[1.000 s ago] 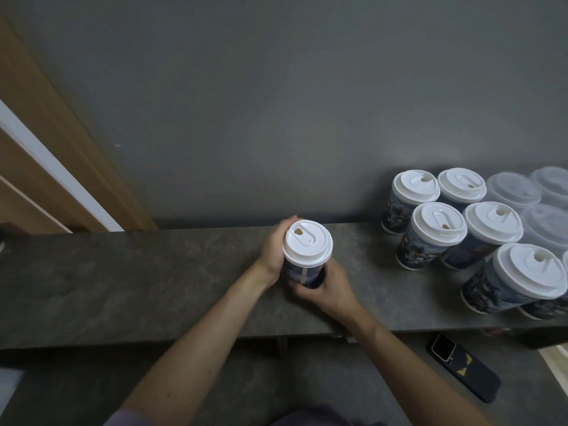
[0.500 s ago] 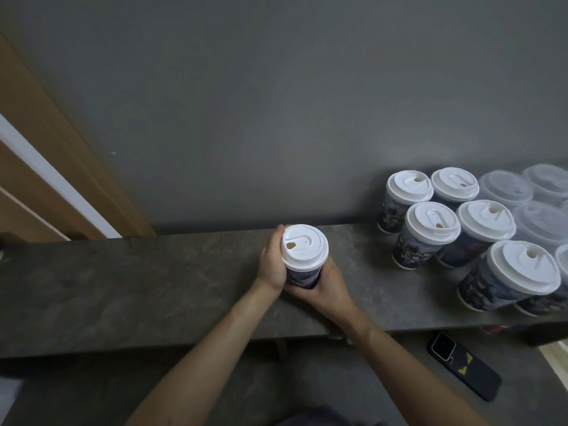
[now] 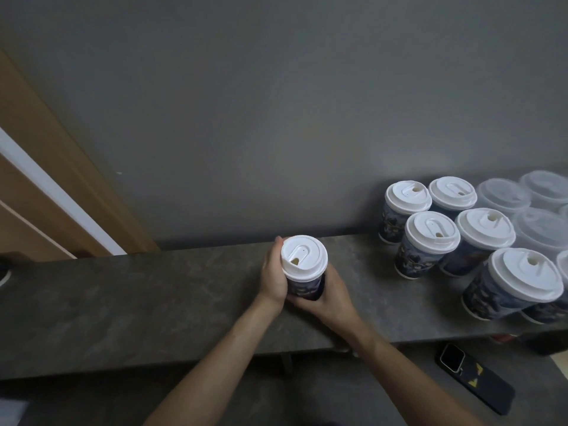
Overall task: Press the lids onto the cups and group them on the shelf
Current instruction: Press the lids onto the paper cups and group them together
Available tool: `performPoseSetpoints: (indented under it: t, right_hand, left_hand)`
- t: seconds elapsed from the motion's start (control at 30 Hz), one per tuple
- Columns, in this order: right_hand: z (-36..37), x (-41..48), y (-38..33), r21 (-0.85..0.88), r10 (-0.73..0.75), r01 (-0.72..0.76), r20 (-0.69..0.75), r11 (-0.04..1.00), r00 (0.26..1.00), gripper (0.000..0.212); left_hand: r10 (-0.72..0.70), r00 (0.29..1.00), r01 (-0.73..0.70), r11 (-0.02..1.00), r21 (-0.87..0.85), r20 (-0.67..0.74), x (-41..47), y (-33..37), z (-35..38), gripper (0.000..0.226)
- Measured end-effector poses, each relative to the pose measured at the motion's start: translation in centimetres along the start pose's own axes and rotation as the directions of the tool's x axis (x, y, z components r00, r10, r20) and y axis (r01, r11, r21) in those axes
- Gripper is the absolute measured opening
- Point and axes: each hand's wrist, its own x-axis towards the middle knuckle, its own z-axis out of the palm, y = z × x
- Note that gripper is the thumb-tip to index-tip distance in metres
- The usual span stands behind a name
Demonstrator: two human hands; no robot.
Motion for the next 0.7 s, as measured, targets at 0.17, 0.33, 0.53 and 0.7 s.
performPoseSetpoints:
  t: [0.17, 0.33, 0.53, 0.7]
  right_hand:
    - [-0.3, 0.1, -0.1, -0.046, -0.025, 0.027, 0.028, 0.999, 0.999, 0.067]
    - [0.0, -0.1, -0.5, -0.002, -0.039, 0.039, 0.018, 0.999, 0.999, 0.081]
    - [-0.3, 0.0, -0.2, 0.025, -0.034, 0.034, 0.025, 0.999, 0.999, 0.078]
    - [-0.1, 0.2, 0.4, -0.017, -0.025, 0.026, 0.059, 1.0, 0.998, 0.075]
  left_hand:
    - [-0.107, 0.941, 0.089, 0.994, 0.07, 0.322, 1.6, 2.7, -0.1, 0.036]
    - [0.052, 0.994, -0.06, 0.995, 0.085, 0.096, 0.5, 1.5, -0.1, 0.043]
    - [0.02, 0.965, -0.047, 0.994, 0.097, 0.261, 1.2, 1.4, -0.4, 0.041]
    - [-0.115, 0.959, 0.108, 0.993, 0.042, 0.259, 1.5, 1.3, -0.5, 0.043]
